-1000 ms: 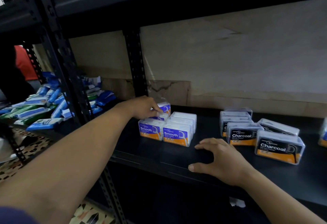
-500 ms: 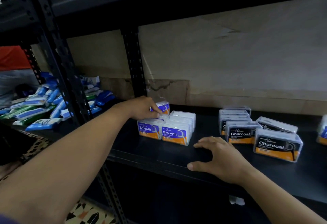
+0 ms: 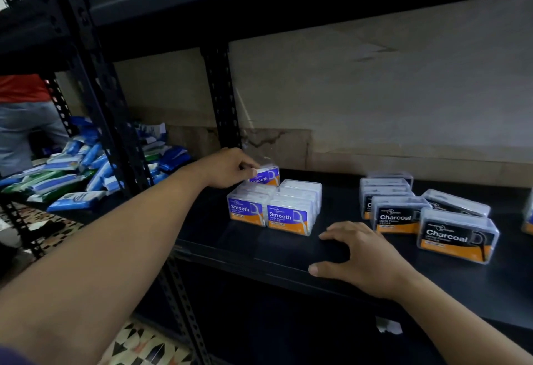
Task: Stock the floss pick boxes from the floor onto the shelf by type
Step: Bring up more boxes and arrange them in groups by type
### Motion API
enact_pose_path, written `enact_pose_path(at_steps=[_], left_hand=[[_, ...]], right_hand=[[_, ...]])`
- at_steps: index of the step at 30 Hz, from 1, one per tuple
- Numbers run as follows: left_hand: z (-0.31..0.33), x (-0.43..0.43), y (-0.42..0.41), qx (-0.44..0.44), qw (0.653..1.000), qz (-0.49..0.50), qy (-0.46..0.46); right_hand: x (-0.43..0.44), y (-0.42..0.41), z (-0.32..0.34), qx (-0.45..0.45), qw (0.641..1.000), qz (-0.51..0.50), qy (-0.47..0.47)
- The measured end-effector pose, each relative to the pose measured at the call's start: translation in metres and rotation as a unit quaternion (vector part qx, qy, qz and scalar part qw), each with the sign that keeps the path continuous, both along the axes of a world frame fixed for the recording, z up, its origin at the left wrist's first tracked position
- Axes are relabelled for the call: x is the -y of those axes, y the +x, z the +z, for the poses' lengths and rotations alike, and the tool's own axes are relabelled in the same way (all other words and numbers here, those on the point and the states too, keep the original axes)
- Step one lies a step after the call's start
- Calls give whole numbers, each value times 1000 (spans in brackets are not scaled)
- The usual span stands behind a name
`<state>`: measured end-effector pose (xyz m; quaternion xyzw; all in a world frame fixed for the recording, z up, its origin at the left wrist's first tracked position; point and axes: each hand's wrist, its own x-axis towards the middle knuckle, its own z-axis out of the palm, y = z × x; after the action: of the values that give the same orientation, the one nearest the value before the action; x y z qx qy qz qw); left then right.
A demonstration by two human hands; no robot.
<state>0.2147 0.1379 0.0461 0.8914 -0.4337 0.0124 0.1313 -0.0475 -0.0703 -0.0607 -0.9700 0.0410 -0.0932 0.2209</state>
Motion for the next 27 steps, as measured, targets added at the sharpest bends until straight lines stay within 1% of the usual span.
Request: enact_pose_path(at_steps=[2,7,13,16,18,22,27], left_hand=[[1,1,9,5,1000,16,-16],[-7,15,20,15,999,50,-15],[-22,42,24,42,996,77,34],[-25,51,26,80,992,92,45],[-22,53,26,89,992,84,44],[-13,52,23,63,996,42,44],[-7,47,20,41,998,20,50]], right_hand=[[0,0,-1,1,1000,-1,-2],[0,0,1,-1,1000,2,-4],[1,1,1,6,1000,2,-8],[1,1,1,4,1000,1,-1],[1,1,1,6,1000,-1,2],[1,0,2,5,1000,-7,2],[0,0,1,4,1000,-5,-1]])
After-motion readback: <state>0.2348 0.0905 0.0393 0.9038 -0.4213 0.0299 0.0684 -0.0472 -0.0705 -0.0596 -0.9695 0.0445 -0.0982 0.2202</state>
